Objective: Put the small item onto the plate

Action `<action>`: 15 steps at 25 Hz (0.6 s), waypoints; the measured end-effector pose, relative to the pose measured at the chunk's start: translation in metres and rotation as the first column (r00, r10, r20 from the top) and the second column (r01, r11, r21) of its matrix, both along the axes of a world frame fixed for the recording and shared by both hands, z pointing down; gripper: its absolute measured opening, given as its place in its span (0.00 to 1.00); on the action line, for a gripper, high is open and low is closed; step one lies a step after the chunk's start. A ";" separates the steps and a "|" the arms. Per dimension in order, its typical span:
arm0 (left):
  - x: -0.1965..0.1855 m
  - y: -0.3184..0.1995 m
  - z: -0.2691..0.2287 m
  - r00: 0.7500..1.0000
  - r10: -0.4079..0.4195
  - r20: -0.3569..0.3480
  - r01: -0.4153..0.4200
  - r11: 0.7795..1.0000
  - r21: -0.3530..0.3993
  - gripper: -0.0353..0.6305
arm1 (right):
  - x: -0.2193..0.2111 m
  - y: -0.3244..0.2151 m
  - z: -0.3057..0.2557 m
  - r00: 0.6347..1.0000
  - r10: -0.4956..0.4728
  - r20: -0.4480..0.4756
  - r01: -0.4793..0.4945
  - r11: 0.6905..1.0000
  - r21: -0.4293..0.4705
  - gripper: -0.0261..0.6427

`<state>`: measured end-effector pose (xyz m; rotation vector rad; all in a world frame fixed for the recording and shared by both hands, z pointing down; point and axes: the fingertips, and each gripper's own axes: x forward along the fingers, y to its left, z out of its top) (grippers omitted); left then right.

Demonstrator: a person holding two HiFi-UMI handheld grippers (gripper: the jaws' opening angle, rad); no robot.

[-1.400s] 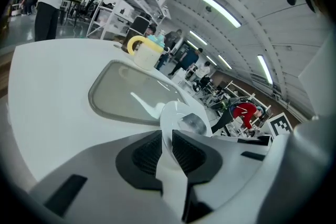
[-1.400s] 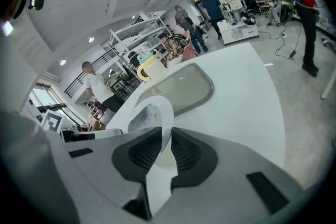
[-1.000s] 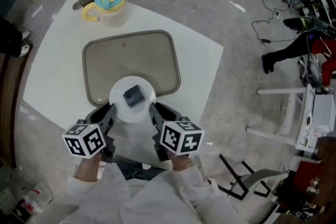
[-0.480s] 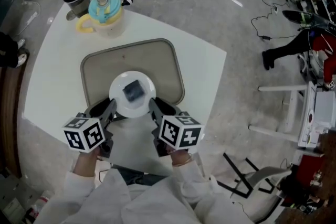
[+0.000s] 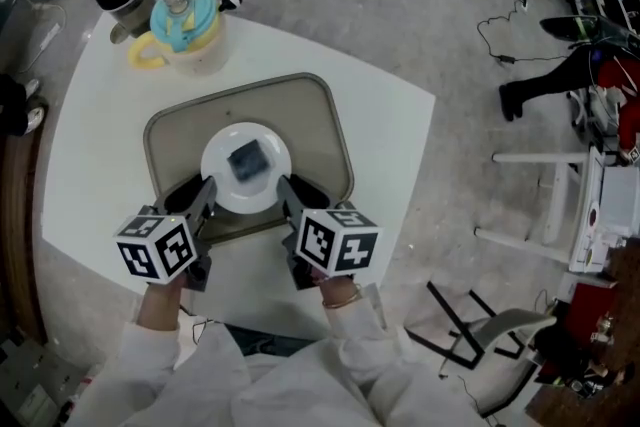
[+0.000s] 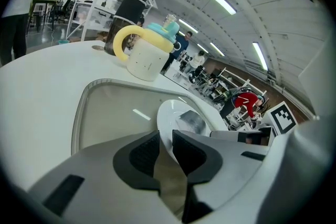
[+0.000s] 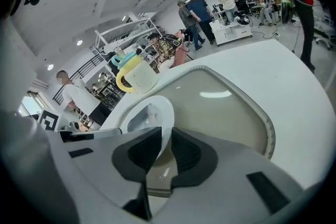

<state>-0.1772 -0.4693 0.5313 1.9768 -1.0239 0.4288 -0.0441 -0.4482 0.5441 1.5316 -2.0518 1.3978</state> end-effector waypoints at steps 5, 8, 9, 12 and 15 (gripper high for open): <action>0.001 -0.009 0.006 1.000 -0.007 0.016 0.008 1.000 -0.007 0.15 | -0.001 -0.008 0.003 1.000 -0.002 -0.015 0.002 1.000 0.000 0.13; 0.002 -0.015 0.007 0.999 -0.009 0.038 0.009 1.000 -0.005 0.17 | -0.002 -0.012 0.003 0.999 -0.007 -0.034 0.007 1.000 -0.001 0.13; 0.002 -0.015 0.008 0.998 -0.003 0.055 0.003 1.000 -0.005 0.18 | -0.002 -0.013 0.004 0.999 -0.008 -0.038 0.007 1.000 -0.006 0.13; 0.003 -0.017 0.013 0.993 0.022 0.120 -0.022 1.000 -0.003 0.19 | -0.004 -0.014 0.005 0.998 -0.011 -0.060 0.010 1.000 -0.016 0.13; 0.004 -0.016 0.018 0.988 0.038 0.149 -0.037 0.999 -0.005 0.21 | -0.003 -0.015 0.008 0.995 -0.021 -0.097 0.019 1.000 -0.022 0.13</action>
